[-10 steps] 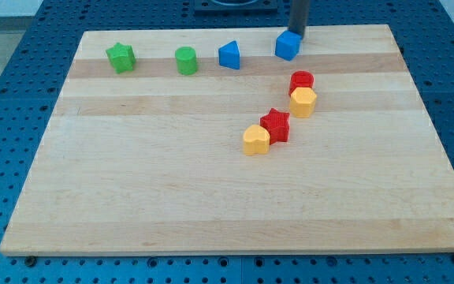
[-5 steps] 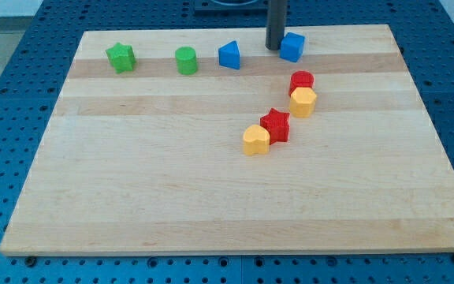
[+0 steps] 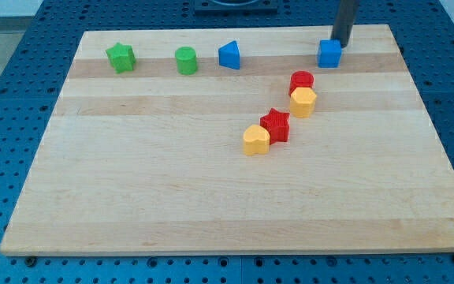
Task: Move the blue cube towards the bottom right of the board
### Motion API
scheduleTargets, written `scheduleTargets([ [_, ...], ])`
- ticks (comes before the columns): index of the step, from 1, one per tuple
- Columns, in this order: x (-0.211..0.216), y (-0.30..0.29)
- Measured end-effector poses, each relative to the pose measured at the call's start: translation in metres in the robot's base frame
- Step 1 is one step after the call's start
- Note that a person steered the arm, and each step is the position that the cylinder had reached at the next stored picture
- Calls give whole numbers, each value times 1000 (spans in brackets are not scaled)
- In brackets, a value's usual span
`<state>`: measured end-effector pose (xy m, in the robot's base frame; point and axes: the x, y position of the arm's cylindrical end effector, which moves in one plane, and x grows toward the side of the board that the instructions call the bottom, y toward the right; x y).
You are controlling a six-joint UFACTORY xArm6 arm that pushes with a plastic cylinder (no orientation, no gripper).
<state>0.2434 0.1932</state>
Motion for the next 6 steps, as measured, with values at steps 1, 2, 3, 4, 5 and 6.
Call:
scheduleTargets([
  [1,-9,-8],
  [2,-27,-40],
  [3,-7,-68],
  [4,22,-78],
  [5,54,-67],
  [6,54,-57],
])
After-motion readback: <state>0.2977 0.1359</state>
